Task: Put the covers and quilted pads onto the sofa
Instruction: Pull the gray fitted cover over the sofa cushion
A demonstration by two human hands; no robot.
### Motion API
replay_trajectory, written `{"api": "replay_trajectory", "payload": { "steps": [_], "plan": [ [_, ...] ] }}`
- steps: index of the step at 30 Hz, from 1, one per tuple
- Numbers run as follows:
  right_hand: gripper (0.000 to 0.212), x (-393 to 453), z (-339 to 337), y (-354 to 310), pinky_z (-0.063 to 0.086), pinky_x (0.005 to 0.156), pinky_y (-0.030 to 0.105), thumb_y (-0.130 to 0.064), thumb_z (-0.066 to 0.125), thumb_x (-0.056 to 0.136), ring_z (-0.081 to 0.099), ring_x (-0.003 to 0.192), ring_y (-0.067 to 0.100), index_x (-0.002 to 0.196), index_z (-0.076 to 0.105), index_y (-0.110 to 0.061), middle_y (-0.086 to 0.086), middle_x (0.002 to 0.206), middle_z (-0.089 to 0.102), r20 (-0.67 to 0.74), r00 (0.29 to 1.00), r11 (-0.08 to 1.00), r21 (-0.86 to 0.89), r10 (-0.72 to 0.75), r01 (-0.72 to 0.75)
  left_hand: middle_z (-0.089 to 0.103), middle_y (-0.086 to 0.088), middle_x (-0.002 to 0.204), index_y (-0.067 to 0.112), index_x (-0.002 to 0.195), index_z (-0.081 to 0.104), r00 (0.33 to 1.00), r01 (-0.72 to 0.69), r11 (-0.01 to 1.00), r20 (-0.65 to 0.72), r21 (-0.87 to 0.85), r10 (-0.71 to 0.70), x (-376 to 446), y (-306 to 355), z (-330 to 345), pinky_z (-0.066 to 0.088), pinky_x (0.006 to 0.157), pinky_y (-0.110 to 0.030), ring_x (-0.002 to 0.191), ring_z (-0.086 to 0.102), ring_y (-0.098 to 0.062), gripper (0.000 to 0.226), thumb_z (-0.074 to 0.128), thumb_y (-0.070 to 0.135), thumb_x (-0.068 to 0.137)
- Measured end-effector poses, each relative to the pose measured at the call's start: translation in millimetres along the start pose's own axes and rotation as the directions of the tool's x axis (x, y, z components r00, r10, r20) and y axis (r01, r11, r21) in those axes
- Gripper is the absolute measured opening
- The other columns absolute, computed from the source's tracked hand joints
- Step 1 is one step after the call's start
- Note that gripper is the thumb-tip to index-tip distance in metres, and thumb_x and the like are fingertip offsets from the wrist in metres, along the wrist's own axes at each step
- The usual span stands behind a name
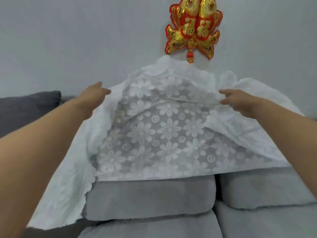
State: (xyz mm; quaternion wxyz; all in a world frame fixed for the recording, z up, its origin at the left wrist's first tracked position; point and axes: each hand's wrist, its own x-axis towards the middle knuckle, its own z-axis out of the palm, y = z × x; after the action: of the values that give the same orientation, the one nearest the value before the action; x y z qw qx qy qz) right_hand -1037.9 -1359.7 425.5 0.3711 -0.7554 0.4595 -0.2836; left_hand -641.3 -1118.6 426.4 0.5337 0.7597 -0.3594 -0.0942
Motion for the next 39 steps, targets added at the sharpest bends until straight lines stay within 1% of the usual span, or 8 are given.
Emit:
{"api": "replay_trajectory", "payload": {
  "steps": [7, 11, 14, 21, 24, 29, 35, 39],
  "plan": [
    [0.042, -72.1, 110.4, 126.9, 0.044, 0.1, 0.038, -0.011, 0.051, 0.097, 0.05, 0.129, 0.028, 0.14, 0.053, -0.014, 0.007, 0.145, 0.05, -0.16, 0.985, 0.984, -0.154, 0.069, -0.094, 0.048, -0.008, 0.144, 0.013, 0.142, 0.053, 0.969, -0.223, 0.914, -0.024, 0.339, 0.245, -143.8, -130.7, 66.9, 0.026, 0.111, -0.025, 0.136, 0.04, -0.023, 0.049, 0.056, 0.008, 0.093],
    [0.04, -159.7, 211.4, 252.9, 0.047, 0.099, 0.043, -0.003, 0.055, 0.092, 0.056, 0.12, 0.034, 0.131, 0.058, -0.006, 0.017, 0.136, 0.057, 0.023, 0.958, 0.906, -0.33, 0.287, -0.264, 0.054, 0.001, 0.126, 0.014, 0.127, 0.062, 0.983, 0.131, 0.936, 0.078, 0.326, -0.165, -297.7, -272.9, 103.2, 0.036, 0.094, -0.023, 0.106, 0.054, -0.018, 0.036, 0.058, 0.005, 0.093],
    [0.048, -202.6, 264.0, 311.7, 0.047, 0.096, 0.037, -0.012, 0.058, 0.096, 0.053, 0.126, 0.032, 0.143, 0.047, -0.007, 0.015, 0.147, 0.048, 0.211, 0.85, 0.832, -0.412, 0.483, -0.371, 0.053, -0.015, 0.136, 0.013, 0.135, 0.057, 0.818, 0.454, 0.777, 0.141, 0.436, -0.557, -367.8, -370.3, 115.2, 0.045, 0.1, -0.035, 0.108, 0.058, -0.029, 0.041, 0.061, 0.015, 0.095],
    [0.058, -170.1, 303.6, 374.0, 0.036, 0.113, 0.044, -0.017, 0.053, 0.096, 0.039, 0.138, 0.037, 0.151, 0.038, -0.01, 0.016, 0.156, 0.036, 0.191, 0.868, 0.788, -0.539, 0.459, -0.299, 0.028, -0.016, 0.159, 0.027, 0.147, 0.043, 0.883, 0.191, 0.648, 0.159, 0.738, -0.441, -314.5, -502.8, 99.1, 0.021, 0.12, -0.051, 0.148, 0.021, -0.038, 0.06, 0.047, 0.051, 0.093],
    [0.055, -139.1, 318.8, 382.0, 0.031, 0.115, 0.044, -0.027, 0.051, 0.097, 0.034, 0.14, 0.037, 0.148, 0.04, -0.009, 0.017, 0.157, 0.031, 0.144, 0.879, 0.754, -0.587, 0.455, -0.295, 0.035, -0.023, 0.153, 0.01, 0.147, 0.04, 0.914, 0.349, 0.739, -0.034, 0.576, -0.404, -256.1, -498.0, 105.1, 0.025, 0.118, -0.052, 0.142, 0.031, -0.044, 0.065, 0.064, 0.038, 0.093],
    [0.066, -137.1, 357.0, 403.9, 0.009, 0.123, 0.046, -0.046, 0.041, 0.102, 0.0, 0.152, 0.034, 0.155, 0.021, -0.012, 0.014, 0.166, 0.001, 0.056, 0.857, 0.65, -0.678, 0.513, -0.344, 0.036, -0.021, 0.154, 0.008, 0.157, 0.007, 0.649, 0.749, 0.661, -0.247, 0.042, -0.72, -203.3, -504.3, 110.7, 0.034, 0.113, -0.047, 0.139, 0.04, -0.04, 0.121, 0.083, 0.049, 0.072],
    [0.05, -146.0, 403.6, 385.8, 0.023, 0.117, 0.052, -0.023, 0.03, 0.103, 0.003, 0.147, 0.04, 0.152, 0.024, -0.014, 0.012, 0.164, 0.0, -0.111, 0.849, 0.536, -0.731, 0.517, -0.422, 0.062, -0.02, 0.108, 0.005, 0.114, 0.057, 0.693, 0.66, 0.746, -0.455, 0.087, -0.559, -216.8, -497.0, 104.2, 0.038, 0.082, -0.036, 0.107, 0.057, -0.041, 0.022, 0.048, 0.019, 0.099],
    [0.054, -162.7, 423.4, 353.4, 0.025, 0.116, 0.049, -0.026, 0.032, 0.102, 0.005, 0.146, 0.044, 0.154, 0.02, -0.017, 0.017, 0.163, 0.001, 0.035, 0.834, 0.491, -0.822, 0.55, -0.289, 0.057, -0.014, 0.081, -0.001, 0.092, 0.056, 0.595, 0.757, 0.654, -0.423, 0.008, -0.684, -237.4, -477.7, 60.2, 0.042, 0.061, -0.034, 0.074, 0.059, -0.036, 0.022, 0.041, 0.013, 0.099]
  ]
}}
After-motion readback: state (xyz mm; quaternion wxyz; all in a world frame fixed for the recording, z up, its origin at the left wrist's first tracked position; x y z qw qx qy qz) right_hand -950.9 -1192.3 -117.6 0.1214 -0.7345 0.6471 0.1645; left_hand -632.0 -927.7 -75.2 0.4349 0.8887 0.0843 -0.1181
